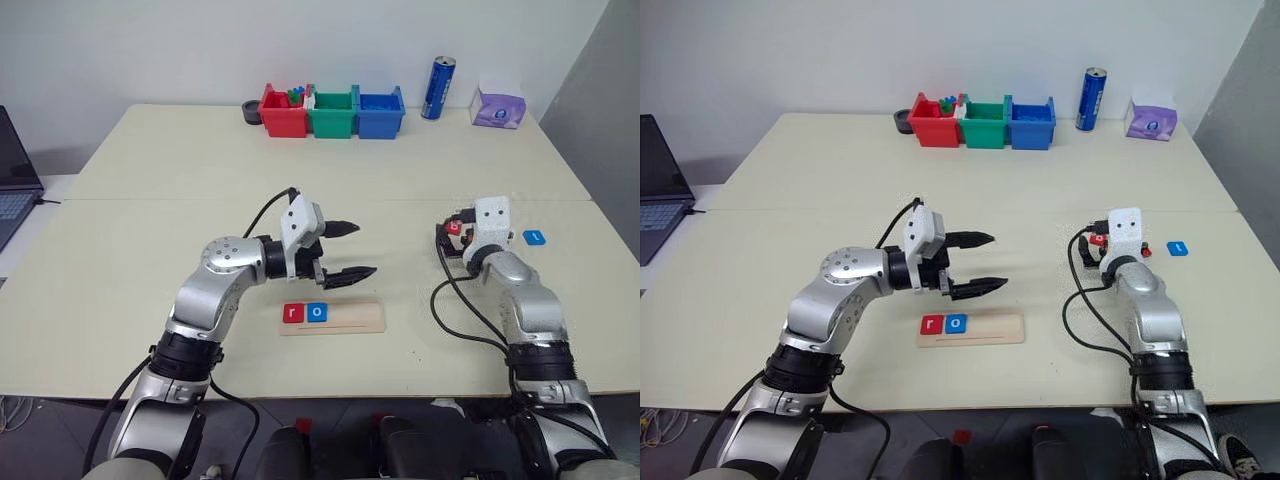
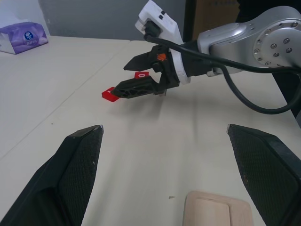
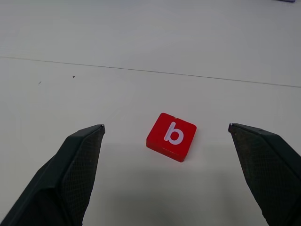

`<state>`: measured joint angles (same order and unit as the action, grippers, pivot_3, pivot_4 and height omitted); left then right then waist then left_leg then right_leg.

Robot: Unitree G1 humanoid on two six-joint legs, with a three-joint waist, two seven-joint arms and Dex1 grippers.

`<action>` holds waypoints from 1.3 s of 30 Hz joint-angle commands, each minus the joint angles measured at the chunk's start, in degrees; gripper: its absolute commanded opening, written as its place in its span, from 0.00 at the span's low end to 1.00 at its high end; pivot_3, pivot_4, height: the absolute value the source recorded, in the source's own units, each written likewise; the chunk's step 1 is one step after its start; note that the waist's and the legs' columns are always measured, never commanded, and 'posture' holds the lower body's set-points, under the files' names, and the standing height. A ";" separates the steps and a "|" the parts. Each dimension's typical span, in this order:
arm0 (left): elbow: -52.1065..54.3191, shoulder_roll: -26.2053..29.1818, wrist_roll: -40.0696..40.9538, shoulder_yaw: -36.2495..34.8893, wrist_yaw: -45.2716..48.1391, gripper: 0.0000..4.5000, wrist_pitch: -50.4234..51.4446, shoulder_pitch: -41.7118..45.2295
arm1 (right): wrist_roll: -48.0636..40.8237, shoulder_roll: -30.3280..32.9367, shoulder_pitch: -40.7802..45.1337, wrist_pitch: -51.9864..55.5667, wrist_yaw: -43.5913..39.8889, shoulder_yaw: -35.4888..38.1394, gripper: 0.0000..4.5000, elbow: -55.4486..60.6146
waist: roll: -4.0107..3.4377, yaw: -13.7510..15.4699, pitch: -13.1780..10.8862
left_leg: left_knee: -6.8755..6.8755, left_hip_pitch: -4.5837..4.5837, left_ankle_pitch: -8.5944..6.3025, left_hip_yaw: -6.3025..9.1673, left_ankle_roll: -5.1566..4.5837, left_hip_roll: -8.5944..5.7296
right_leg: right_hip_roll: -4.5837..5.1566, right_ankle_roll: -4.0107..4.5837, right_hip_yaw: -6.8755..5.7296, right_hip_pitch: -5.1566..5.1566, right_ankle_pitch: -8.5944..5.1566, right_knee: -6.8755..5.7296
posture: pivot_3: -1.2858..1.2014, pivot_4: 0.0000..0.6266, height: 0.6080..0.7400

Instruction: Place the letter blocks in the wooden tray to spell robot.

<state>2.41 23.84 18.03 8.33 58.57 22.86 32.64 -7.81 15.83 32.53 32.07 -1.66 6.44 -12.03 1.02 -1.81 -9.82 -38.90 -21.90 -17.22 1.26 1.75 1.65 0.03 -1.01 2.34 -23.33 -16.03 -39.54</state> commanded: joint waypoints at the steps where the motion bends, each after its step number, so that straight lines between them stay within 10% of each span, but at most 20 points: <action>1: 2.20 0.68 0.03 -0.29 -0.70 0.99 -1.03 -0.04 | -0.11 -2.19 4.22 -0.49 4.75 3.75 1.00 -4.22 | -0.01 -0.03 0.00 | 0.00 0.01 0.00 0.00 0.00 0.01 | 0.00 0.00 0.00 0.00 0.00 -0.01 | 0.52 0.24 1.00; 16: 3.13 1.80 0.05 -0.40 -2.25 0.99 -0.92 -0.24 | 0.94 -6.03 11.03 -5.53 11.37 4.87 1.00 -21.28 | -0.02 -0.12 0.01 | 0.03 0.01 0.00 -0.02 0.00 0.00 | 0.02 0.00 0.00 -0.02 0.00 -0.02 | 0.52 0.24 1.00; 27: 2.96 2.00 -0.10 -0.49 -2.38 1.00 -1.22 -0.11 | 0.24 -6.79 9.51 -5.71 12.73 5.47 0.32 -19.77 | -0.02 -0.07 0.01 | 0.03 0.00 0.00 -0.01 0.00 0.01 | 0.03 0.00 0.00 -0.02 0.00 -0.02 | 0.52 0.24 1.00; 39: 11.52 5.85 3.11 -0.21 0.63 1.00 1.96 -6.71 | -5.15 -7.00 -13.92 32.17 6.77 -1.90 0.33 33.25 | -0.07 0.09 0.04 | 0.18 -0.09 -0.01 0.09 -0.01 0.16 | 0.03 -0.01 -0.06 -0.05 -0.04 0.14 | 0.52 0.24 1.00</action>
<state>10.00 29.16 19.36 8.53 58.42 24.29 26.45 -10.85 8.95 20.75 56.14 6.01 5.70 13.20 0.94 -1.72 -9.78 -38.72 -22.00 -17.23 1.36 1.74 1.80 0.07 -1.02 2.28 -23.39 -16.08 -39.40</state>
